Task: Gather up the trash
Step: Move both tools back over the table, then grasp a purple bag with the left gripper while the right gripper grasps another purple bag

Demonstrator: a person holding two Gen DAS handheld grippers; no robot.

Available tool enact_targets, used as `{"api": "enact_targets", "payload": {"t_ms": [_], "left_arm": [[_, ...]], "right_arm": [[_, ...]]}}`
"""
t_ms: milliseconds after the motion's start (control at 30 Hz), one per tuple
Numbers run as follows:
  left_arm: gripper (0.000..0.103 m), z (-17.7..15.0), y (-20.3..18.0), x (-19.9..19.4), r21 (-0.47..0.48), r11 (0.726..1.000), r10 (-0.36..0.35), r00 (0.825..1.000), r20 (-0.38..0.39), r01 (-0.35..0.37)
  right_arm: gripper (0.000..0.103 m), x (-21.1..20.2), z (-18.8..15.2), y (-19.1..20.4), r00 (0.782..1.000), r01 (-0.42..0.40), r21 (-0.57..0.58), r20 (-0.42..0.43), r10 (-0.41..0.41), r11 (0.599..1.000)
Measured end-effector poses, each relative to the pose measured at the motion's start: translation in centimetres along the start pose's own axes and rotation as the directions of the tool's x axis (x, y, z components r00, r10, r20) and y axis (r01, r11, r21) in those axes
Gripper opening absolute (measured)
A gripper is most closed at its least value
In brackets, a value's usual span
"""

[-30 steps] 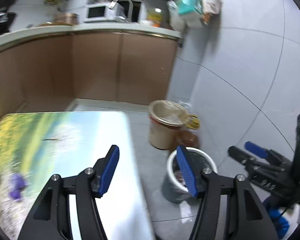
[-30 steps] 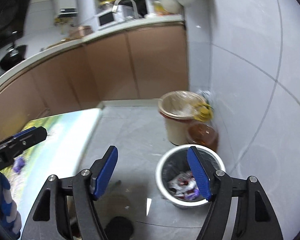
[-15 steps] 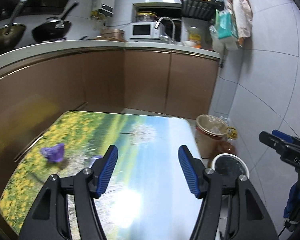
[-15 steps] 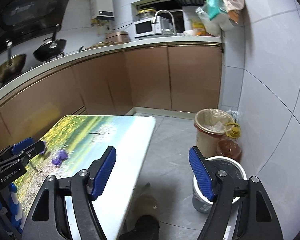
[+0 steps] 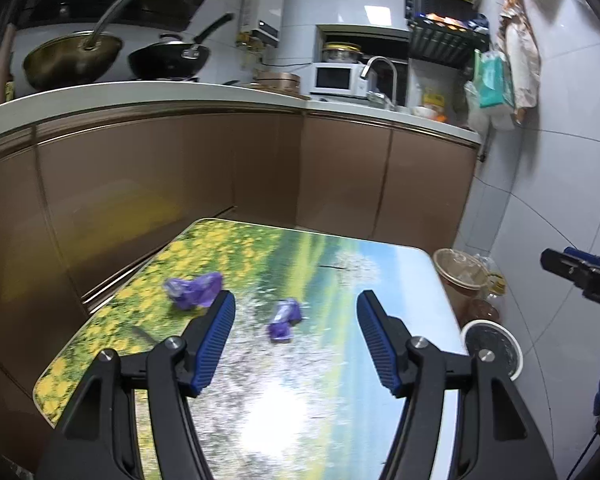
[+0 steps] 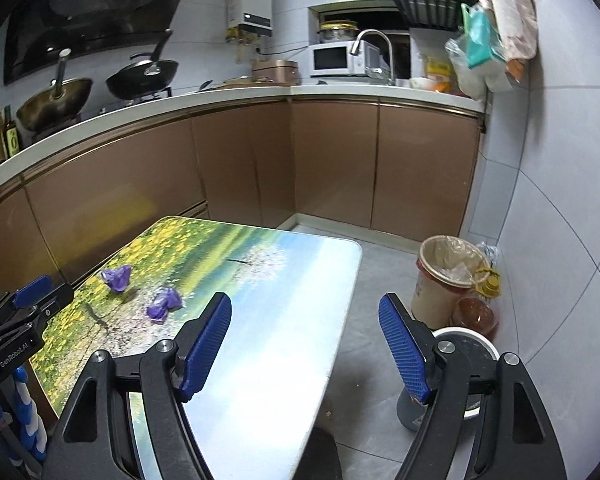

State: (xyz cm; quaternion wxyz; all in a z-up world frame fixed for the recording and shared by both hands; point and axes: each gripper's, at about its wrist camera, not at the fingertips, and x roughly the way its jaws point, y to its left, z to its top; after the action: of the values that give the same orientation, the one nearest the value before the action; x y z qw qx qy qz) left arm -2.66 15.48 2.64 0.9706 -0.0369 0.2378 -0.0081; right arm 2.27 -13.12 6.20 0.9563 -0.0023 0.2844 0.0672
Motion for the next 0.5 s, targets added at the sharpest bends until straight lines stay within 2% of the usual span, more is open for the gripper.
{"api": "enact_targets", "payload": {"t_ms": [167, 500], "left_arm": [[0.069, -0.5, 2.9, -0.2, -0.01, 0.999, 0.038, 0.999, 0.005, -0.038], [0.07, -1.5, 7.1, 1.9, -0.029, 0.996, 0.083, 0.996, -0.045, -0.084]], "right_arm": [[0.076, 0.1, 0.6, 2.4, 1.0, -0.018, -0.024, -0.008, 0.018, 1.0], [0.077, 3.0, 0.8, 6.1, 0.996, -0.067, -0.047, -0.054, 0.064, 0.997]]}}
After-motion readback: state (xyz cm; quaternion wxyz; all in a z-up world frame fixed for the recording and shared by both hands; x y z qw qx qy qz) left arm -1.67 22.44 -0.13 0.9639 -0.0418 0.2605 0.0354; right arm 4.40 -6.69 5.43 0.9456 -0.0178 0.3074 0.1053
